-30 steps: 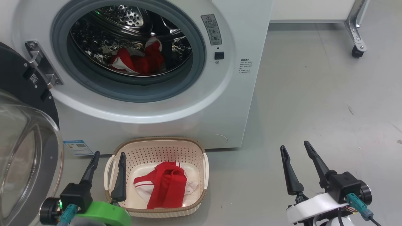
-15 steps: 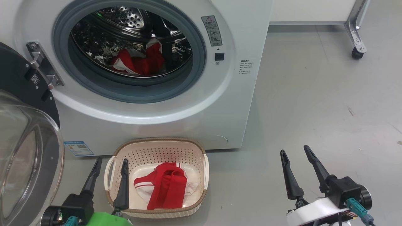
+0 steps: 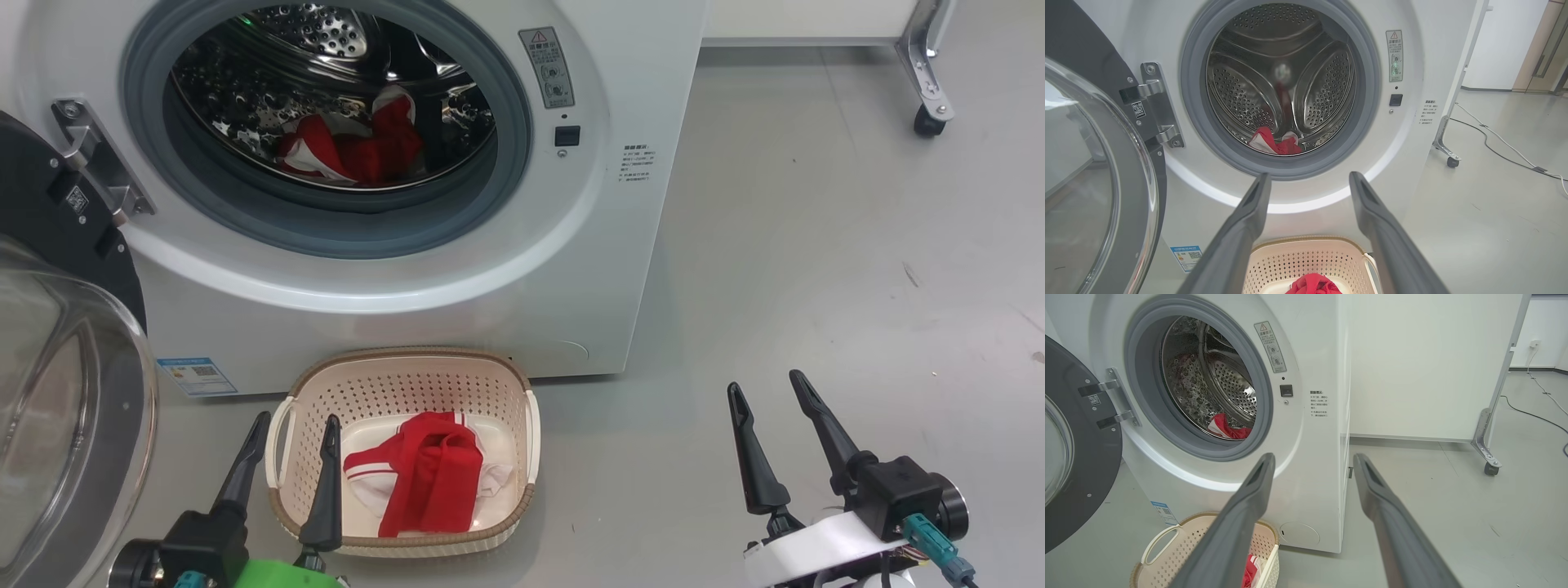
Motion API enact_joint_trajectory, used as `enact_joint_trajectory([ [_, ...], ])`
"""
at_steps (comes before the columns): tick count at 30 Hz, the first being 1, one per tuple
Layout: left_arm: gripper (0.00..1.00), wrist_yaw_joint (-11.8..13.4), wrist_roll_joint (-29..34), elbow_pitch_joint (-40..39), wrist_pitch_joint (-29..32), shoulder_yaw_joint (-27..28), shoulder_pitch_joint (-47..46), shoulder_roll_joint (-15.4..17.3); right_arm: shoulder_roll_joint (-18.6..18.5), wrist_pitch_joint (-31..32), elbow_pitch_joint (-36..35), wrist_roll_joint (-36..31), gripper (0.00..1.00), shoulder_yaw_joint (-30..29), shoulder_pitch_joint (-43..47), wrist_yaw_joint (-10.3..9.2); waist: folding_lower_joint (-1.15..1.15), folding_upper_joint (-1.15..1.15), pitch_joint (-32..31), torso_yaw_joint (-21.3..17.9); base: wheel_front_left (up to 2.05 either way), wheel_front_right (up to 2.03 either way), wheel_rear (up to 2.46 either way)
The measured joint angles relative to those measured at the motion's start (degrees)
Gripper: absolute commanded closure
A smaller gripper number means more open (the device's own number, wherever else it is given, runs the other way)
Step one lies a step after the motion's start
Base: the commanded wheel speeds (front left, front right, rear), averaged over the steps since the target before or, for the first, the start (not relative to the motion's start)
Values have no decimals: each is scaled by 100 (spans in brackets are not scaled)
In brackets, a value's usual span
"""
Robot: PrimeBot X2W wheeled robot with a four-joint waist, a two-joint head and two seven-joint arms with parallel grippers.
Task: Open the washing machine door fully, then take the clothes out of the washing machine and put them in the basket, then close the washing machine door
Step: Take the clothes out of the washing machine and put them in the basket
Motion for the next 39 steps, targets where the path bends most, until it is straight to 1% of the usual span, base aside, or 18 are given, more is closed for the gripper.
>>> enact_joint_trajectory([
  [8, 0, 29, 2, -210, 137, -46, 12, 1, 1, 0, -148, -53, 0, 37, -9, 7, 0, 0, 245, -34, 0, 0, 0],
  [11, 0, 75, 2, -316, 179, -31, 9, 1, 3, 0, -223, -57, 0, 58, -21, 7, 0, 0, 397, -51, 0, 0, 0],
  [19, 0, 75, 1, -336, 303, -3, -97, 2, 4, 0, -348, -109, 0, 85, -151, 24, 0, 0, 892, -111, 0, 0, 0],
  [25, 0, 75, -66, -282, 454, 14, -457, 1, 5, 0, -394, -111, 0, 132, -257, 26, 0, 0, 1293, -182, 0, 0, 0],
  [34, 0, 88, -219, -20, 670, 256, -1293, 7, 5, 0, -506, -111, 0, 321, -630, 109, 0, 0, 1889, -410, 0, 0, 0],
  [39, 0, 124, -216, 192, 922, 346, -1945, 140, 5, 0, -568, -58, 0, 493, -887, 159, 0, 0, 2208, -616, 0, 0, 0],
])
